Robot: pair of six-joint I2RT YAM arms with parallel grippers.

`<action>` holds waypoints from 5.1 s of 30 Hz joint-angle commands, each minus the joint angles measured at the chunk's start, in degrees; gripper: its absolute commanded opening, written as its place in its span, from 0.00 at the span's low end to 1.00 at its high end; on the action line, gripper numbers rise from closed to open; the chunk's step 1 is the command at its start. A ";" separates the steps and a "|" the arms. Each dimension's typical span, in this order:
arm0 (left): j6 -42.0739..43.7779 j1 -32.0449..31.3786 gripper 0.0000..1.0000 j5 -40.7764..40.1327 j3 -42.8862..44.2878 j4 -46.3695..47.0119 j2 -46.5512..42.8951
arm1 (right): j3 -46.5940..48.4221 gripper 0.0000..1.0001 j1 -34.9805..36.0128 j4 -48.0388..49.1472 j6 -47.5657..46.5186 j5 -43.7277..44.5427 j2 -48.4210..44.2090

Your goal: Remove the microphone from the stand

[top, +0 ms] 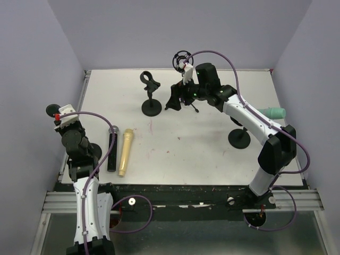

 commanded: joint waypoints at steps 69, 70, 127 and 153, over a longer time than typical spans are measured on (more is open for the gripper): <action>-7.68 -33.11 0.87 76.25 19.82 3.58 33.61 | -5.67 1.00 -5.41 -25.67 -38.44 -13.97 -20.49; -5.40 -33.03 0.88 75.89 19.73 1.21 32.73 | -5.05 1.00 -5.41 -24.97 -39.06 -15.81 -19.88; -3.01 -35.75 0.00 72.37 4.78 10.59 31.05 | 28.61 0.01 4.08 -16.26 -15.60 -15.40 0.43; -2.47 -37.16 0.89 68.07 23.31 -7.94 28.59 | 24.86 0.01 -3.92 3.48 -0.94 -11.79 -6.51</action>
